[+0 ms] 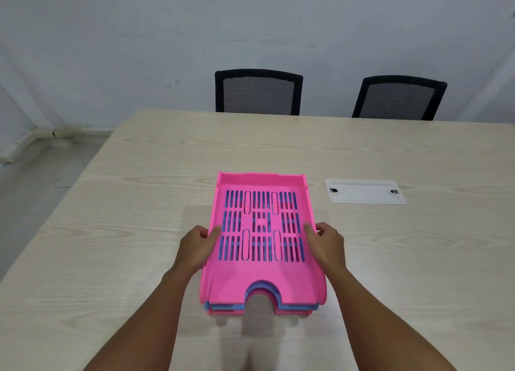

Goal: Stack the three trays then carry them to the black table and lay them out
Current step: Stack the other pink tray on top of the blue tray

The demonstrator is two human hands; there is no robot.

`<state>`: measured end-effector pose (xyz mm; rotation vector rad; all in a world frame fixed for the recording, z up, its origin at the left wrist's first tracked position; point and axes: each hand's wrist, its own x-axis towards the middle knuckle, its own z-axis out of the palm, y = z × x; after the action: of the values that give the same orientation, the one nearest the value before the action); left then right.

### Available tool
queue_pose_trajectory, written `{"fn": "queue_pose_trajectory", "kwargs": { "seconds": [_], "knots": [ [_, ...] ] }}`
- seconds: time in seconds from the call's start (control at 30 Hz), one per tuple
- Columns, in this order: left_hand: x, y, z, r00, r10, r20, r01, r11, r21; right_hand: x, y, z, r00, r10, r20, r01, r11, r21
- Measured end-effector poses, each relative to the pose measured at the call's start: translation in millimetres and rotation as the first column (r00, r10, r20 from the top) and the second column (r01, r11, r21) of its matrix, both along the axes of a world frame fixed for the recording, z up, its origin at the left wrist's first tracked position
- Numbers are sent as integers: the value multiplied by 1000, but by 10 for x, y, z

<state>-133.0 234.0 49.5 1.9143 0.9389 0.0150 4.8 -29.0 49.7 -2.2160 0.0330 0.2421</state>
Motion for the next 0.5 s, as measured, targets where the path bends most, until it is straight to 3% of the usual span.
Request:
{"fn": "queue_pose_trajectory", "kwargs": {
  "seconds": [0.13, 0.27, 0.4, 0.5],
  "knots": [
    [-33, 4, -23, 997, -39, 72, 64, 921, -385, 26, -23, -15, 978, -96, -186, 132, 972, 194],
    [-43, -18, -118, 986, -51, 156, 140, 761, -634, 21, -106, -53, 909, 123, -399, 20, 942, 335],
    [-5, 30, -235, 987, -47, 155, 145, 681, -718, -26, -145, -97, 839, 271, -472, -1, 868, 496],
    [26, 62, -287, 990, -41, 137, 127, 692, -711, -29, -128, -90, 830, 299, -471, 2, 842, 539]
  ]
}}
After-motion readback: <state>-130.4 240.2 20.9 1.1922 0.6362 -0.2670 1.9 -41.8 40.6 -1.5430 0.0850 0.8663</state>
